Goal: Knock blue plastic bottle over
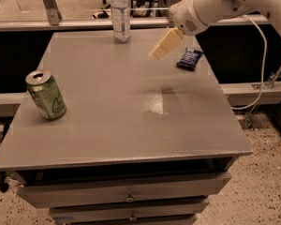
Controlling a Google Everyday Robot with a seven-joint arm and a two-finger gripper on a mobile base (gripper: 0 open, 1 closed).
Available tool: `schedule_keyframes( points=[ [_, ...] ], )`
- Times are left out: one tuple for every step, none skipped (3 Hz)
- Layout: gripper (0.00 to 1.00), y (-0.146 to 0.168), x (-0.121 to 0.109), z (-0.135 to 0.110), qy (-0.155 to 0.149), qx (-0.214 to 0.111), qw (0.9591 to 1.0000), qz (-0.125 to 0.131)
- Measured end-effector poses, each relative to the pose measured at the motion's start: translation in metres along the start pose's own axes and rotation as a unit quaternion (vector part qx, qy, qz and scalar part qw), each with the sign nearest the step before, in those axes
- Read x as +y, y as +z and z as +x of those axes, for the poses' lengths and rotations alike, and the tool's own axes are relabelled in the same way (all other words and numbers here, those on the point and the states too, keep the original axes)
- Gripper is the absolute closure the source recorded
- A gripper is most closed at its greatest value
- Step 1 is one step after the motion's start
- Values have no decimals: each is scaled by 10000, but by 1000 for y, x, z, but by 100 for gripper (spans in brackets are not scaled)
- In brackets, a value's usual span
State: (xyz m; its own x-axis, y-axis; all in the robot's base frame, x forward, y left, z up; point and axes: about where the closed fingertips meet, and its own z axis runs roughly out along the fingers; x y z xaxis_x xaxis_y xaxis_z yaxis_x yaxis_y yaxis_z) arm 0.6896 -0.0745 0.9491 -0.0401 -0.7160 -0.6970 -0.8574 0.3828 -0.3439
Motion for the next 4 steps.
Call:
schedule_keyframes(
  points=[
    [0, 34, -33, -16, 295, -630, 9972, 289],
    [0, 73, -69, -28, 621, -1178, 9901, 454],
    [0, 108, -95, -36, 847, -1576, 9827, 485],
    [0, 143, -108, -48, 1031, -1858, 9765, 355]
  ],
)
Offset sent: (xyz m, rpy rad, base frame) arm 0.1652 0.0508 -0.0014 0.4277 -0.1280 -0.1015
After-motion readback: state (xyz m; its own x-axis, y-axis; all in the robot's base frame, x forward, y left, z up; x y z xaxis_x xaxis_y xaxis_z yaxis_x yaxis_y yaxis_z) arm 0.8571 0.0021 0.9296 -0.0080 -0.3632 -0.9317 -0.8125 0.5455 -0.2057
